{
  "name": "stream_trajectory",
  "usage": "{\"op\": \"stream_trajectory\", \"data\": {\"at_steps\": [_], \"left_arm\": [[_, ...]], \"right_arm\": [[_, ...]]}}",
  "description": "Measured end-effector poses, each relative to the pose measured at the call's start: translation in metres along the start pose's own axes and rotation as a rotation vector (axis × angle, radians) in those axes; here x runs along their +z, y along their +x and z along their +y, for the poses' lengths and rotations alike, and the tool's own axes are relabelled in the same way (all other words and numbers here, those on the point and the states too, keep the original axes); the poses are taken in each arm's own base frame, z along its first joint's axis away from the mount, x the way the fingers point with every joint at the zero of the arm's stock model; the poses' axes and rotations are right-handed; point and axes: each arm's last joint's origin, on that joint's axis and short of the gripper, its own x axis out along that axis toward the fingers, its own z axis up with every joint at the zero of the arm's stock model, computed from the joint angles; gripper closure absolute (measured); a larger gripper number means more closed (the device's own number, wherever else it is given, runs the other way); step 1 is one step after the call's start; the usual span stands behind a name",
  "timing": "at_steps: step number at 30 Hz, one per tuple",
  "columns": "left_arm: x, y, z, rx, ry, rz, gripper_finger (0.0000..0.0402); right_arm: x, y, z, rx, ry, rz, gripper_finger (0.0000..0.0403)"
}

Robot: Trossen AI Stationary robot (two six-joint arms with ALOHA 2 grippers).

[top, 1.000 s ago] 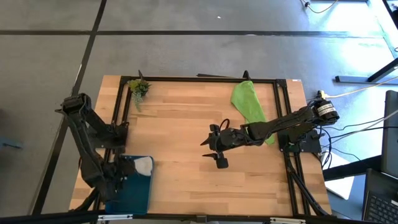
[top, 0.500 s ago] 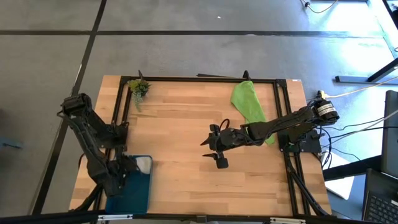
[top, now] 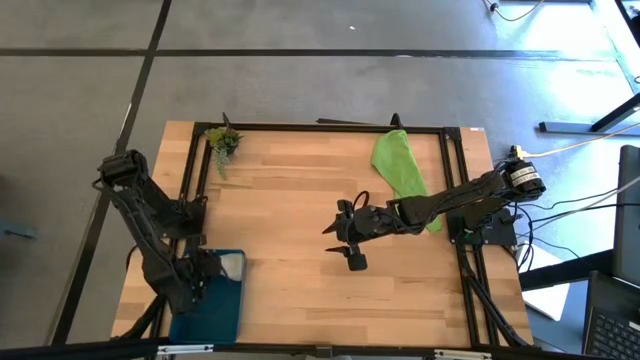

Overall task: Roll microfiber towels into tight, uniform cylinder then place into a basket
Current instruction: Put the rolled gray towel into the blue bin

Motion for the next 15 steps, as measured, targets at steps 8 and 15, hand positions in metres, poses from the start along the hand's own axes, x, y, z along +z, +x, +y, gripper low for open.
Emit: {"op": "stream_trajectory", "data": {"at_steps": [8, 15], "left_arm": [[-0.002, 0.004, 0.0, -0.012, -0.003, 0.019, 0.0363], [-0.006, 0.016, -0.002, -0.08, -0.024, 0.021, 0.0362]], "right_arm": [[0.0, 0.0, 0.0, 0.0, 0.0, 0.0, 0.0175], [0.0, 0.0, 0.0, 0.0, 0.0, 0.0, 0.0175]]}}
